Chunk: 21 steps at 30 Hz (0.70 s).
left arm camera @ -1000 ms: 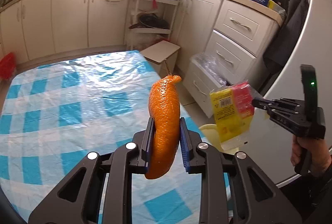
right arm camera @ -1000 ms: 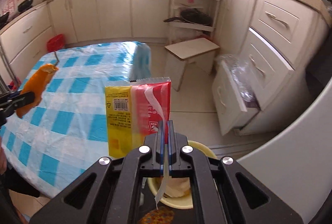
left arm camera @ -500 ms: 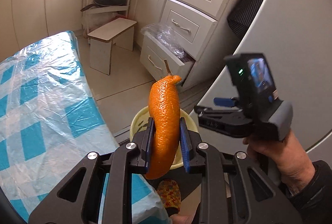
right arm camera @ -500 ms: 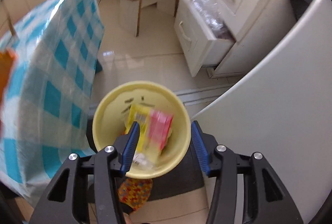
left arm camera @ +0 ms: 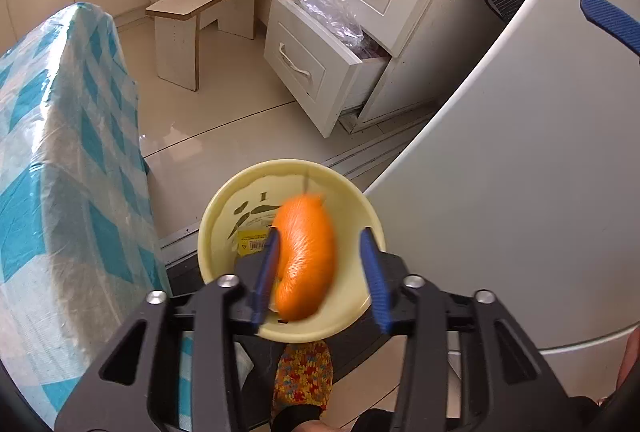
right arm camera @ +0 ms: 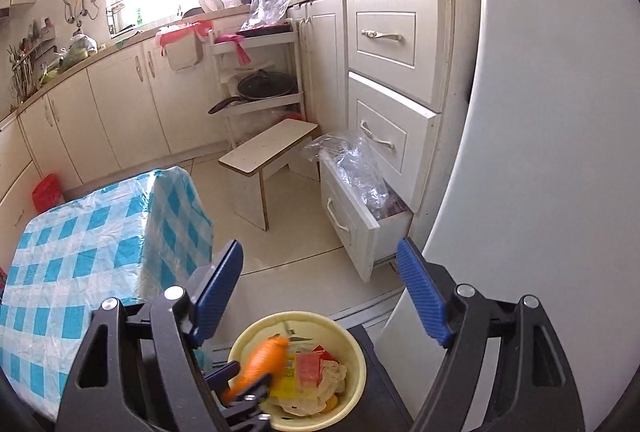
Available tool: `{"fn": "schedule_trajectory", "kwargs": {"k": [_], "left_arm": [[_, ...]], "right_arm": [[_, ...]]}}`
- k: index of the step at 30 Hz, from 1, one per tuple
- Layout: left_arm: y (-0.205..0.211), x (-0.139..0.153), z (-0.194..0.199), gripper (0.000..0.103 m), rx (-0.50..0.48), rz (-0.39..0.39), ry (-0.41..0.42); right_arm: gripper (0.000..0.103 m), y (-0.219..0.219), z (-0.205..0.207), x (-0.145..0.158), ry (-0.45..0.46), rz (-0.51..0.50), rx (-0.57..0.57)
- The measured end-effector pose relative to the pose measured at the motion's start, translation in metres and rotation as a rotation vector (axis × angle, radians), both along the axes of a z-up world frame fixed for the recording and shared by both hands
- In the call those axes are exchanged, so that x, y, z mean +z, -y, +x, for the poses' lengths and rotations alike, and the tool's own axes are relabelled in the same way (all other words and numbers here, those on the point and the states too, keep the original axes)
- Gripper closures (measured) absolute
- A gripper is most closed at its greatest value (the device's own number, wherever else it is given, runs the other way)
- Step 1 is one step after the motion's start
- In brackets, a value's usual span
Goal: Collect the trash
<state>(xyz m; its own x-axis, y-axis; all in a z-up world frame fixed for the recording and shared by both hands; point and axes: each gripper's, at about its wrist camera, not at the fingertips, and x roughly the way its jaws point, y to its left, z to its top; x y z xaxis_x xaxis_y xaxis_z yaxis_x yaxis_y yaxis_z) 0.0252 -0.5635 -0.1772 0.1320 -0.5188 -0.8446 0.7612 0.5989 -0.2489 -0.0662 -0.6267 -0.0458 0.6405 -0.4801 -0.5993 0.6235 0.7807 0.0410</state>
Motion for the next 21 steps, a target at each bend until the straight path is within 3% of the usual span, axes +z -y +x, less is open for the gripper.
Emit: {"fn": "schedule_trajectory", "kwargs": {"k": [1, 7, 14, 21], "left_arm": [[0.001, 0.002, -0.001, 0.046, 0.001, 0.0, 0.011], [-0.029, 0.028, -0.012, 0.022, 0.012, 0.008, 0.096], [-0.115, 0.087, -0.032, 0.008, 0.068, -0.001, 0.238], [-0.213, 0.131, -0.04, 0.008, 0.202, -0.017, 0.308]], "right_arm": [[0.027, 0.002, 0.0, 0.001, 0.001, 0.002, -0.002], [0.016, 0.008, -0.001, 0.008, 0.004, -0.023, -0.044], [0.007, -0.017, -0.027, 0.023, 0.035, -0.107, -0.103], [0.007, -0.107, -0.055, 0.015, 0.04, -0.179, -0.036]]}}
